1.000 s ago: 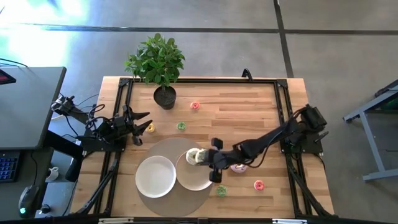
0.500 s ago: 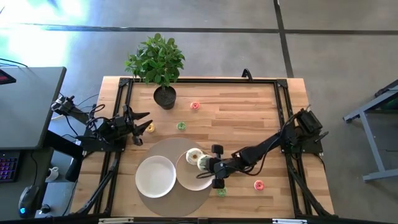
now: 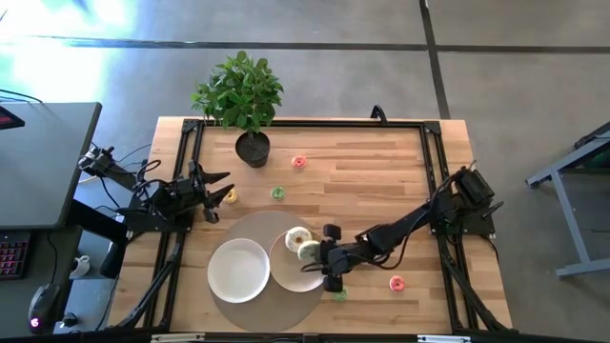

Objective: Pick & Place donuts
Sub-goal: Put the large purple donut on the light brown plate

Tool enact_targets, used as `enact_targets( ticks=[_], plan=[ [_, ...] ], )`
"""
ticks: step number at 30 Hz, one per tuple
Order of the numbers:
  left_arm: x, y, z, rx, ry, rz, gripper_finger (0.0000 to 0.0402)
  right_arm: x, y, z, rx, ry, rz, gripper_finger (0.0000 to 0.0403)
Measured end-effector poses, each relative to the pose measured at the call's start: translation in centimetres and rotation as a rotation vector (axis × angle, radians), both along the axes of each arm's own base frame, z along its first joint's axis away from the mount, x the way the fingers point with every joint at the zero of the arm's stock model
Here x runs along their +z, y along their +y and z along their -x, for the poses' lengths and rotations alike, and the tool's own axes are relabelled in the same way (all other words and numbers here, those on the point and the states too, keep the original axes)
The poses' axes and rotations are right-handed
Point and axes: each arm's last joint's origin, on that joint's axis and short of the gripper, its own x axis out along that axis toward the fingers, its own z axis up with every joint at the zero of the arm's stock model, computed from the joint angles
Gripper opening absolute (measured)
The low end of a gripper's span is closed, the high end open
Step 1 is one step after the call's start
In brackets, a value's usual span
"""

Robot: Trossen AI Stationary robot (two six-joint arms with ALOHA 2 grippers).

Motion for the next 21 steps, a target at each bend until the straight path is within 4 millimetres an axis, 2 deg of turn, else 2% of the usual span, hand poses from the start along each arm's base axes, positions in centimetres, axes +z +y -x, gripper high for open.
enact_targets(
  ticks=[3,7,10,13,17,21],
  plan=[
    [0.0,0.0,0.0,-0.003,-0.001,0.010,0.0168,0.6,0.2,0.3,0.025,0.030,-0.113,0.0145],
    [-0.1,0.0,0.0,-0.015,-0.022,0.063,0.0168,2.5,-0.1,1.1,0.006,0.043,-0.183,0.0150],
    [-0.2,0.0,-0.1,-0.033,-0.043,0.138,0.0168,4.0,-0.6,2.6,-0.003,0.097,-0.149,0.0146],
    [-0.4,0.0,-0.1,-0.042,-0.048,0.192,0.0168,4.8,-1.3,4.7,-0.093,0.207,-0.086,0.0139],
    [-0.7,-0.1,-0.2,-0.060,-0.060,0.279,0.0168,4.6,-1.6,7.3,-0.236,0.392,-0.068,0.0134],
    [-1.0,-0.2,-0.3,-0.079,-0.056,0.330,0.0168,3.4,-0.4,8.8,-0.307,0.510,-0.068,0.0135]
  ],
)
